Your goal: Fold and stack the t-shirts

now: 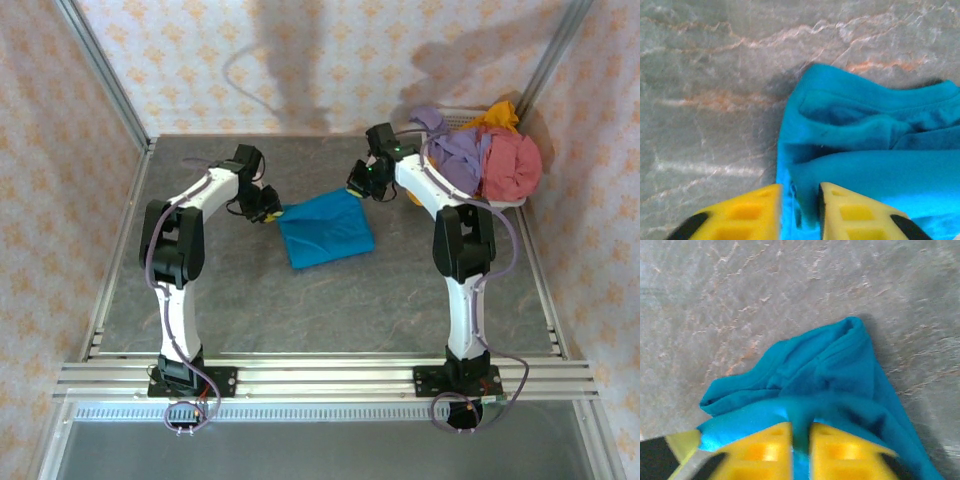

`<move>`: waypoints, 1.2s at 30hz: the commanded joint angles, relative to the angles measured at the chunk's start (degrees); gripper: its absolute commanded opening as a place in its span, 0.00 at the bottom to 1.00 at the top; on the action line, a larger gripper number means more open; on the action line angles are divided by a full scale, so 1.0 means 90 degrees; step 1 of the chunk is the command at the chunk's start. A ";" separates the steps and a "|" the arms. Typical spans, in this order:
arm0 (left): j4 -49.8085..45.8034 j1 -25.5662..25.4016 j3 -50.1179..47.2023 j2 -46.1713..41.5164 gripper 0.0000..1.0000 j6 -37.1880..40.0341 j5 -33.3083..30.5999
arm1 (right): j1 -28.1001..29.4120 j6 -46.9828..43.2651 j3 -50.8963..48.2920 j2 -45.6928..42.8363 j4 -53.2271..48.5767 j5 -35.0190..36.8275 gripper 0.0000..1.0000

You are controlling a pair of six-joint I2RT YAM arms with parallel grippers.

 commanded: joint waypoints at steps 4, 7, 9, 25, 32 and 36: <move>-0.0584 0.0134 0.1235 0.0187 0.47 0.0345 -0.0362 | -0.0227 -0.0352 0.0394 -0.0063 -0.0821 0.0461 0.50; -0.0359 0.0111 0.1123 -0.0160 0.50 0.0148 -0.0364 | -0.0233 -0.0438 0.0146 -0.0384 -0.0823 0.0288 0.55; -0.0269 0.0039 0.0929 -0.0353 0.50 0.0091 -0.0332 | -0.0230 -0.0393 -0.0200 -0.0585 -0.0687 0.0049 0.57; 0.0830 -0.0457 0.0324 0.0442 0.47 -0.0682 0.0126 | -0.0144 0.0572 -0.2022 -0.0601 0.1169 -0.1355 0.61; 0.0279 -0.0225 0.1463 0.1423 0.47 -0.0425 -0.0317 | -0.0149 0.0634 -0.2451 -0.0659 0.1148 -0.0800 0.62; -0.0072 -0.0186 0.2144 0.1481 0.47 -0.0250 -0.0376 | -0.0142 0.0589 -0.2621 -0.0876 0.1171 -0.0987 0.62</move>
